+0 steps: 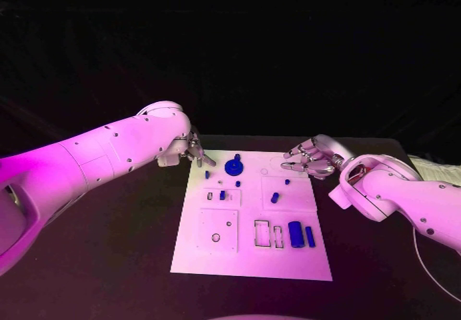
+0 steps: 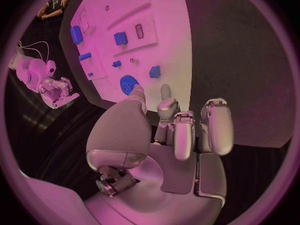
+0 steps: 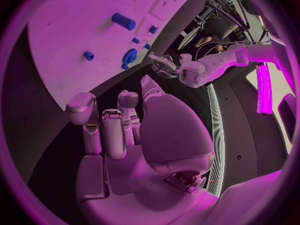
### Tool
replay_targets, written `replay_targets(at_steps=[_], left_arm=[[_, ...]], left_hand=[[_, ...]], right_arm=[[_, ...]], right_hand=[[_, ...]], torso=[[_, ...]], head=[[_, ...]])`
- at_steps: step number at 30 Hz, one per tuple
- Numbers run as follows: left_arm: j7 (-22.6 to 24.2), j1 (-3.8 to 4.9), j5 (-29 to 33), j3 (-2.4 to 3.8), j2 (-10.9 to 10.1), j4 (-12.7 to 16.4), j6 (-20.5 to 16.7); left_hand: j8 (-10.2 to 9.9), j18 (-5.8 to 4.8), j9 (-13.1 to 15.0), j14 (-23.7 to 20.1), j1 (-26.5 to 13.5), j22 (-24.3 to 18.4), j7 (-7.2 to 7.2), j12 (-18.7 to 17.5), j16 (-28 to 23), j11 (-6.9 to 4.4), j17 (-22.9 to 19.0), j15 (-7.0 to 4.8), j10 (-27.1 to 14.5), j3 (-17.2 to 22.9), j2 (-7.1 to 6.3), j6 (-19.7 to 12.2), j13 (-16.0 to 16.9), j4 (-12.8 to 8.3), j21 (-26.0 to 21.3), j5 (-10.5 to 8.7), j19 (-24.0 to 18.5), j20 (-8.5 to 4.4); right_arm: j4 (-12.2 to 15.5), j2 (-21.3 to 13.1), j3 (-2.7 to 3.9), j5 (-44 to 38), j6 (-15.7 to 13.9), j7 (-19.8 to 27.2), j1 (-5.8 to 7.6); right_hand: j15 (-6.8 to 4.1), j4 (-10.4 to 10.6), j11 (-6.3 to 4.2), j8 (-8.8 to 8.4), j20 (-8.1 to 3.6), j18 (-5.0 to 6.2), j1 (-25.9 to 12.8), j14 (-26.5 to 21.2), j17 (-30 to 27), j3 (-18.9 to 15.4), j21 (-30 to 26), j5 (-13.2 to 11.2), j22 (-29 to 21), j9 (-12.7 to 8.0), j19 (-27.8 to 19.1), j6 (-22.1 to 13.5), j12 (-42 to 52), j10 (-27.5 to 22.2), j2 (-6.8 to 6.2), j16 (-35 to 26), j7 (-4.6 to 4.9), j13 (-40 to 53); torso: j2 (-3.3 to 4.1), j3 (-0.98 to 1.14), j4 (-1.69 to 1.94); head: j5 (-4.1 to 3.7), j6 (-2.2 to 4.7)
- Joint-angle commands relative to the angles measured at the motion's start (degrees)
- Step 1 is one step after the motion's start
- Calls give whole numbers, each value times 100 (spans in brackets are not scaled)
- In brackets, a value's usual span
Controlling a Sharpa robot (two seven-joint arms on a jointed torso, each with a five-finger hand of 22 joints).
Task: Assemble the parts on the task board
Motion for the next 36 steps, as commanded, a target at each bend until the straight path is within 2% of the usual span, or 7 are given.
replay_targets(at_steps=[1,14,36], left_arm=[[34,-13,-4,-14,48,-54,234],[74,-79,57,-54,165,-175,251],[101,-90,187,-67,195,-201,402]], left_hand=[[26,50,3,613,18,302,3,22,17,-18,1510,-44,28,-20,52,26,-5,-12,18,-15,40,-17],[37,48,3,613,104,311,-2,33,17,-24,1510,-50,35,-8,98,22,4,-21,21,-13,44,-25],[111,43,31,613,390,340,-27,56,17,-45,1510,-67,51,92,214,54,19,-35,29,-8,56,-42]], right_arm=[[6,9,0,-14,53,59,-5],[15,19,0,-13,55,63,-5],[-3,45,0,-13,70,62,-8]], right_hand=[[5,-9,2,-9,-8,30,-7,375,430,-29,-25,32,-5,1,-33,-16,-1,-34,28,-30,8,1],[4,-8,1,-9,-9,30,0,374,424,-36,-29,48,-8,1,-33,-16,-3,-36,34,-35,8,-2],[4,-9,2,-9,-9,31,11,375,423,-43,-32,65,-12,1,-33,-18,-2,-37,42,-37,8,-3]], torso=[[8,2,-5],[3,1,0],[-3,3,-1]], head=[[-4,-4],[-27,-40],[-33,-60]])
